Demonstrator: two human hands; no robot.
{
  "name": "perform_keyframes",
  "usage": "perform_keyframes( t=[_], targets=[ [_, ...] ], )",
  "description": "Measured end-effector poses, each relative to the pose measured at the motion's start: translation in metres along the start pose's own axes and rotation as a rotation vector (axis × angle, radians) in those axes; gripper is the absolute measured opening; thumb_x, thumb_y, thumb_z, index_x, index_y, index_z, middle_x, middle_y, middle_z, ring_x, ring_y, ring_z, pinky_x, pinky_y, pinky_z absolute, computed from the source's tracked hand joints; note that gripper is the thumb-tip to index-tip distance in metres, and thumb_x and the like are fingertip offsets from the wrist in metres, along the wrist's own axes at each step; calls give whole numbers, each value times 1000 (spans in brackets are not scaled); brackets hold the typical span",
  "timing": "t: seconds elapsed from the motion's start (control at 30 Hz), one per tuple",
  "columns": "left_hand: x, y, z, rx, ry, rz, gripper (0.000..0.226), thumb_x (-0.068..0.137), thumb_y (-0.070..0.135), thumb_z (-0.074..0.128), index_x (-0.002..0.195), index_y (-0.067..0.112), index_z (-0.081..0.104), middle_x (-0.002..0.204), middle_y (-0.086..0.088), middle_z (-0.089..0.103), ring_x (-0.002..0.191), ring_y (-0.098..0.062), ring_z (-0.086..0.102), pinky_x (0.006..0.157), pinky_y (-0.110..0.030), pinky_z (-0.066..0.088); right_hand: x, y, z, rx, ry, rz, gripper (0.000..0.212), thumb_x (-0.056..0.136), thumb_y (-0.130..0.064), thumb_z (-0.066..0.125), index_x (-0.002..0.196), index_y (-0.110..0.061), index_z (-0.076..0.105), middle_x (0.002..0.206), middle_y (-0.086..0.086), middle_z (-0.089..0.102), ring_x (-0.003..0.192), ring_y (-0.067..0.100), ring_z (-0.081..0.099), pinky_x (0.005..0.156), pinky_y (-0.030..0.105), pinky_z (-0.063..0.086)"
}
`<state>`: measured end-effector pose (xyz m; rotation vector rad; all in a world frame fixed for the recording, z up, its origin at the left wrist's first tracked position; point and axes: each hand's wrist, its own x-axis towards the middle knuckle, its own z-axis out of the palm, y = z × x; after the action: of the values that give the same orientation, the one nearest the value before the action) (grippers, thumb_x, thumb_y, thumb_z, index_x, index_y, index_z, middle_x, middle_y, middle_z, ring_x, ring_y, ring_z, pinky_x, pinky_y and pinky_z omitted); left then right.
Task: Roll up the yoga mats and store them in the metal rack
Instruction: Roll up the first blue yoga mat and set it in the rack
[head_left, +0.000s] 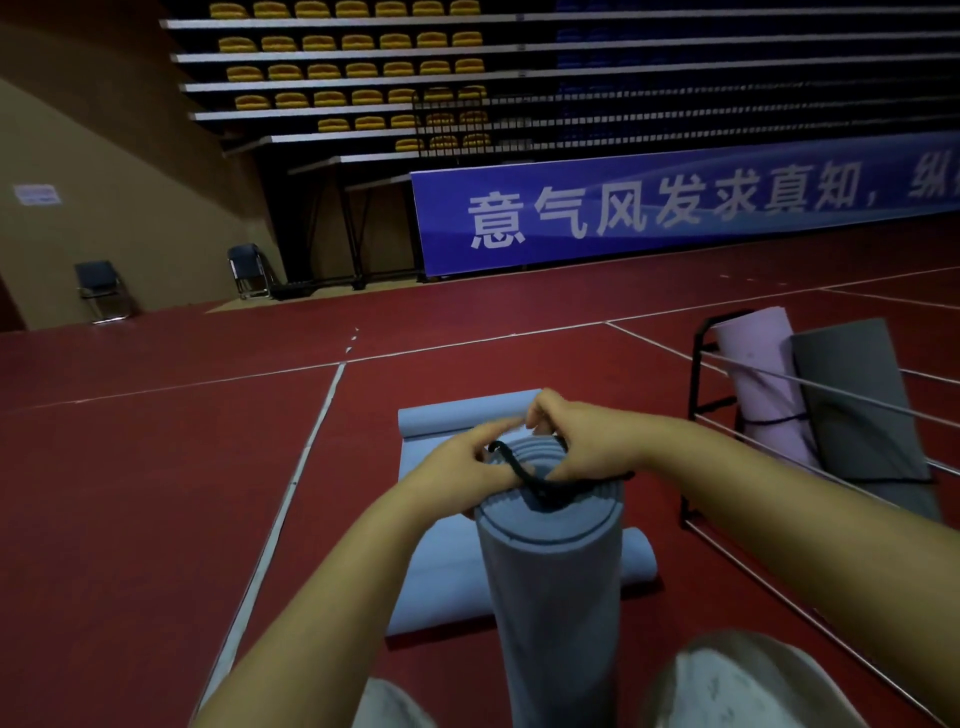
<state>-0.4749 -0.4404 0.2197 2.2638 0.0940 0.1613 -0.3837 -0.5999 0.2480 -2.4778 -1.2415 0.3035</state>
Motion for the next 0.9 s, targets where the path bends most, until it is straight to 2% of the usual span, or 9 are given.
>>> perform_keyframes(
  t=[0.1, 0.17, 0.23, 0.3, 0.37, 0.47, 0.63, 0.8, 0.9],
  targets=[
    [1, -10, 10, -136, 107, -39, 16, 88, 35, 62, 103, 29, 65, 87, -8, 65, 72, -23, 61, 58, -35, 49, 8, 6, 3, 66, 32, 51, 45, 82, -24, 71, 119, -23, 47, 102, 0, 58, 85, 15, 57, 64, 22, 46],
    [1, -21, 19, -292, 326, 8, 32, 88, 37, 58, 75, 7, 61, 71, -20, 53, 62, -21, 49, 57, -37, 41, 10, 11, 4, 196, 32, 100, 43, 78, -29, 76, 115, -27, 55, 105, -3, 62, 85, 9, 58, 63, 18, 46],
    [4, -30, 26, -342, 546, 93, 46, 88, 31, 58, 60, -4, 47, 60, -16, 40, 57, -15, 37, 56, -33, 34, 13, 13, 4, 270, 45, 114, 41, 79, -30, 76, 115, -28, 58, 108, -3, 63, 88, 8, 60, 68, 19, 48],
    [9, -38, 31, -375, 644, 44, 34, 90, 15, 58, 58, 2, 53, 65, 6, 47, 62, -12, 42, 65, -28, 39, 20, 21, 2, 199, 99, 148, 39, 83, -29, 71, 119, -25, 58, 116, 1, 63, 100, 15, 59, 83, 27, 50],
    [6, -59, 42, -302, 591, -21, 31, 89, 13, 61, 58, 17, 59, 77, 7, 53, 73, -10, 51, 72, -25, 40, 21, 33, -3, 170, 163, 209, 37, 86, -27, 69, 120, -19, 59, 121, 5, 61, 105, 19, 57, 91, 30, 46],
    [-6, -91, 67, 29, 502, 45, 30, 90, 25, 61, 61, 26, 52, 80, 6, 50, 76, -3, 51, 70, -25, 38, 19, 51, -9, 230, 195, 285, 36, 86, -26, 68, 120, -15, 59, 121, 7, 61, 104, 21, 57, 90, 32, 46],
    [-13, -52, 79, 244, 621, 343, 26, 72, 31, 52, 55, 11, 51, 81, -2, 51, 77, -24, 52, 68, -35, 42, 34, 40, 1, 258, 257, 304, 39, 84, -24, 71, 120, -14, 58, 120, 11, 60, 103, 25, 58, 80, 30, 45],
    [-34, -12, 83, 99, 560, 500, 23, 77, 31, 53, 63, 16, 44, 74, 4, 40, 72, -11, 42, 63, -31, 39, 44, 17, -12, -34, 5, 404, 52, 91, -35, 62, 131, -8, 43, 114, 18, 53, 81, 34, 61, 53, 36, 51],
    [-36, -13, 98, 146, 533, 466, 25, 77, 36, 56, 75, 11, 54, 83, 4, 43, 77, -12, 47, 67, -31, 44, 54, 18, -20, -180, -72, 451, 68, 90, -44, 59, 138, -1, 36, 131, 23, 48, 99, 42, 62, 74, 49, 56]
  ],
)
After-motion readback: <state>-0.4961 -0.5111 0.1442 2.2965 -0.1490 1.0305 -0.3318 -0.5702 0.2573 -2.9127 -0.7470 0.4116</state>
